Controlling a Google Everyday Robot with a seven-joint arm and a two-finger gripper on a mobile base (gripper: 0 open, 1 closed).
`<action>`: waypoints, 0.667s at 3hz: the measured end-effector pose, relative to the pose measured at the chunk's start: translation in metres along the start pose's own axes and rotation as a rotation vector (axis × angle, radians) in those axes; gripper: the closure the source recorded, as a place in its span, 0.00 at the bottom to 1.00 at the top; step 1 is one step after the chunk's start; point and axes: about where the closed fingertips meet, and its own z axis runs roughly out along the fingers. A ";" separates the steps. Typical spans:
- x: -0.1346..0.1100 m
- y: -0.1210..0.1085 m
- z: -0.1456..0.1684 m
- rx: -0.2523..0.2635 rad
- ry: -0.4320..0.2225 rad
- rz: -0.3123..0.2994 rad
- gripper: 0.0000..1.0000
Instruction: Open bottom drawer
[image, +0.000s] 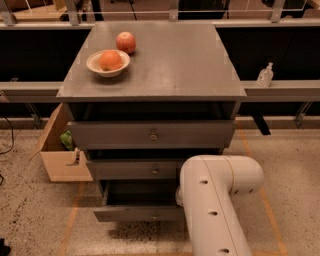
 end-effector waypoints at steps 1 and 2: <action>0.000 0.000 0.000 0.000 0.000 0.000 1.00; 0.000 0.000 0.000 0.000 0.000 0.000 1.00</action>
Offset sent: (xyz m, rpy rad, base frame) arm 0.0423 0.0210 0.0856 0.1011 -0.4768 0.0936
